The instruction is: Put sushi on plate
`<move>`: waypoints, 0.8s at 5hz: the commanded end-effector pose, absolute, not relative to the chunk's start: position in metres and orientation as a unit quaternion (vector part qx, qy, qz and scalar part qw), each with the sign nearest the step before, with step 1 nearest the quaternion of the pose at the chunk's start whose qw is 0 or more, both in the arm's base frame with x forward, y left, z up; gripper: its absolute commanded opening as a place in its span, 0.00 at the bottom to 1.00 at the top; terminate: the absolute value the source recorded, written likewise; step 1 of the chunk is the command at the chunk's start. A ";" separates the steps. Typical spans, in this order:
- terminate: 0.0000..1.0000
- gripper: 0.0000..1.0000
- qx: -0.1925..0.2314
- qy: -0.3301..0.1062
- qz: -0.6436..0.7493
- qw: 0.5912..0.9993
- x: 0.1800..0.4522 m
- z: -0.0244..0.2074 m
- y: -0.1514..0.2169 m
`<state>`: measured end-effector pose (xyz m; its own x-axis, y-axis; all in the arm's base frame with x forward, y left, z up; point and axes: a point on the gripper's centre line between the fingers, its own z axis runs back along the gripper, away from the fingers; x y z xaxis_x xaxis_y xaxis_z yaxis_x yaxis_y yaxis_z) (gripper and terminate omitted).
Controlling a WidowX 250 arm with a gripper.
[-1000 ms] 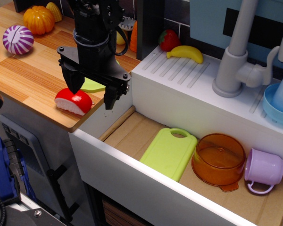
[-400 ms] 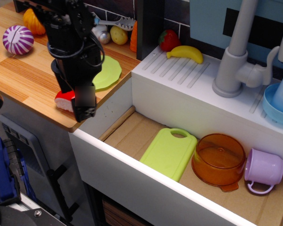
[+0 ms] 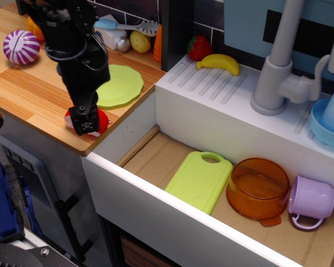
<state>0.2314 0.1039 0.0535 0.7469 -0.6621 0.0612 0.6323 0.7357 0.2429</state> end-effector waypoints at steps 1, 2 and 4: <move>0.00 1.00 0.107 -0.096 -0.366 0.920 0.246 0.052 0.111; 0.00 1.00 0.098 -0.099 -0.366 0.920 0.247 0.044 0.112; 0.00 1.00 0.089 -0.106 -0.371 0.918 0.246 0.035 0.120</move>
